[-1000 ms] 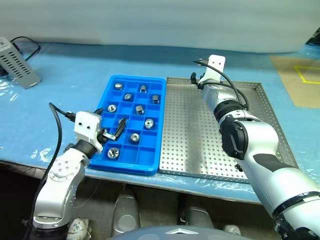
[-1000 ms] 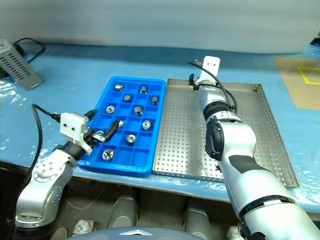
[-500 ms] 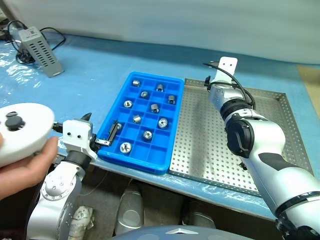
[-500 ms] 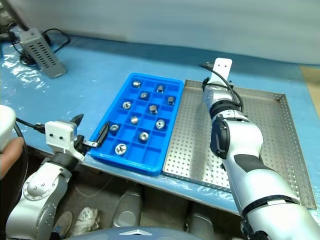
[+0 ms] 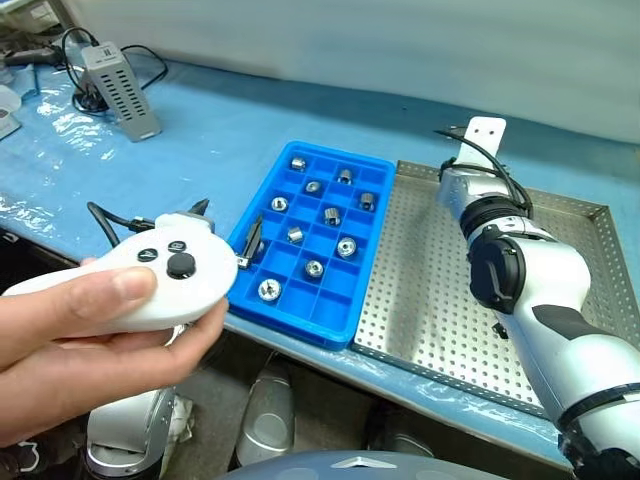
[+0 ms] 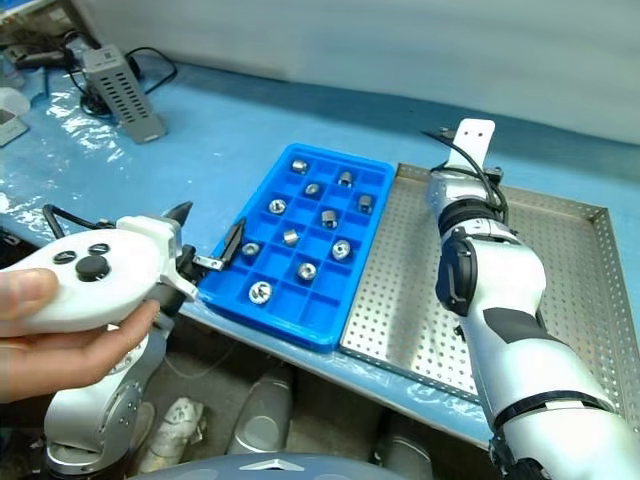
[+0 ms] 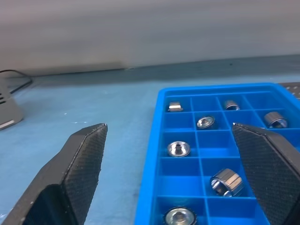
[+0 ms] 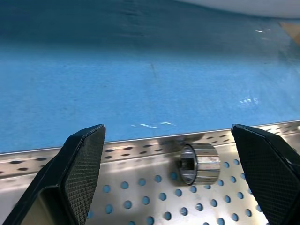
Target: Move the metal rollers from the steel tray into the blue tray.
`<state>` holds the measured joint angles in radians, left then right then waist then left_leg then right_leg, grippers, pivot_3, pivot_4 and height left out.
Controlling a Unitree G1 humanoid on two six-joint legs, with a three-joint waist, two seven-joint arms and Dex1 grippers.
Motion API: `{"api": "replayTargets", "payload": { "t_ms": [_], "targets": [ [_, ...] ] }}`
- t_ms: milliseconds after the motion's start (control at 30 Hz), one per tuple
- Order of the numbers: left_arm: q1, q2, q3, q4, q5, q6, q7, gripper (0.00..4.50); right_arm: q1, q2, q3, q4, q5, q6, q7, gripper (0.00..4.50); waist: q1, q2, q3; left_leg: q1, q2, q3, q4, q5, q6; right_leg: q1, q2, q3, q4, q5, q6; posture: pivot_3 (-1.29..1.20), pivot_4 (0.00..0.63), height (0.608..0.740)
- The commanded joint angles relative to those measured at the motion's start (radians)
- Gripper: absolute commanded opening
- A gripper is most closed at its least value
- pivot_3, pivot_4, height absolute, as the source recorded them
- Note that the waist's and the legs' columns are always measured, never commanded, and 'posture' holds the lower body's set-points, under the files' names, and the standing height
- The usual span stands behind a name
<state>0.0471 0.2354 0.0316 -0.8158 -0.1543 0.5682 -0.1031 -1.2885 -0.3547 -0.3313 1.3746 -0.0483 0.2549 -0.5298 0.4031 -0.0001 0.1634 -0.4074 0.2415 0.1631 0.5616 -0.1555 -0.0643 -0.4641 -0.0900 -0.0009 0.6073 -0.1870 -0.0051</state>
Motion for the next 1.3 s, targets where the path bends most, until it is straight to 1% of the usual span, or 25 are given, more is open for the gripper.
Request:
{"api": "replayTargets", "payload": {
  "t_ms": [33,133,233,433,567,667,833,967,1167,1300],
  "targets": [
    [-0.053,0.014,-0.006,0.033,0.018,-0.013,-0.009,4.5,-0.003,-0.022,0.011,-0.006,-0.026,0.004,-0.021,4.46,0.003,0.0,0.0,0.0,0.0,0.0,0.0,0.0,0.0,0.0,0.0,0.0,0.0,0.0,0.0,0.71,0.15,0.74],
    [-0.11,0.009,-0.022,0.064,0.001,-0.007,-0.028,4.5,-0.001,-0.027,0.017,-0.007,-0.036,0.007,-0.02,4.46,0.006,0.001,0.0,0.0,0.0,-0.001,0.001,0.001,-0.002,0.0,0.0,0.0,0.002,0.0,0.0,0.7,0.15,0.74],
    [-0.159,0.022,-0.018,0.105,-0.01,-0.008,-0.056,4.5,-0.001,-0.031,-0.006,-0.007,-0.017,0.004,0.015,4.46,0.005,0.001,0.0,0.001,-0.001,-0.002,0.001,0.003,-0.004,0.0,0.0,0.0,0.003,0.0,0.0,0.69,0.15,0.74],
    [-0.247,0.026,-0.042,0.182,-0.014,-0.018,-0.094,4.5,0.008,-0.045,-0.025,-0.007,-0.006,0.008,0.034,4.46,0.006,0.001,0.0,0.0,-0.001,-0.004,0.001,0.003,-0.006,0.0,0.001,0.0,0.004,0.0,0.0,0.68,0.15,0.74],
    [-0.333,0.014,-0.051,0.261,-0.017,-0.036,-0.113,4.5,0.028,-0.056,-0.04,-0.007,0.0,0.014,0.028,4.46,0.006,0.001,0.0,0.0,-0.001,-0.005,0.002,0.004,-0.006,0.0,0.001,0.0,0.005,0.0,0.0,0.66,0.15,0.74],
    [-0.37,-0.001,-0.053,0.296,-0.029,-0.047,-0.126,4.5,0.04,-0.067,-0.049,-0.008,0.006,0.013,0.039,4.46,0.003,0.001,0.0,0.0,-0.001,-0.005,0.003,0.004,-0.006,0.0,0.0,0.0,0.007,0.0,0.0,0.64,0.15,0.74],
    [-0.397,-0.01,-0.073,0.322,-0.029,-0.051,-0.145,4.5,0.061,-0.089,-0.072,-0.008,0.026,0.013,0.072,4.46,-0.006,0.001,0.0,0.0,-0.001,-0.005,0.005,0.004,-0.006,0.0,0.0,0.0,0.009,0.0,0.0,0.59,0.15,0.74],
    [-0.408,-0.012,-0.078,0.338,-0.032,-0.05,-0.16,4.5,0.074,-0.093,-0.101,-0.009,0.056,-0.003,0.165,4.46,-0.013,0.001,0.0,0.001,-0.001,-0.006,0.006,0.004,-0.007,0.0,0.0,0.0,0.011,0.0,0.0,0.58,0.15,0.74],
    [-0.381,-0.013,-0.085,0.313,-0.026,-0.037,-0.16,4.5,0.088,-0.093,-0.112,-0.007,0.064,-0.004,0.227,4.46,-0.024,0.001,0.0,0.0,-0.001,-0.007,0.008,0.004,-0.007,0.0,0.0,0.0,0.013,0.0,0.0,0.6,0.15,0.74],
    [-0.351,-0.014,-0.078,0.271,-0.022,-0.02,-0.141,4.5,0.088,-0.103,-0.104,-0.006,0.049,-0.009,0.236,4.46,-0.025,0.001,0.0,-0.001,-0.001,-0.008,0.009,0.004,-0.006,0.0,0.0,-0.001,0.013,0.0,0.0,0.65,0.15,0.74]
  ]
}}
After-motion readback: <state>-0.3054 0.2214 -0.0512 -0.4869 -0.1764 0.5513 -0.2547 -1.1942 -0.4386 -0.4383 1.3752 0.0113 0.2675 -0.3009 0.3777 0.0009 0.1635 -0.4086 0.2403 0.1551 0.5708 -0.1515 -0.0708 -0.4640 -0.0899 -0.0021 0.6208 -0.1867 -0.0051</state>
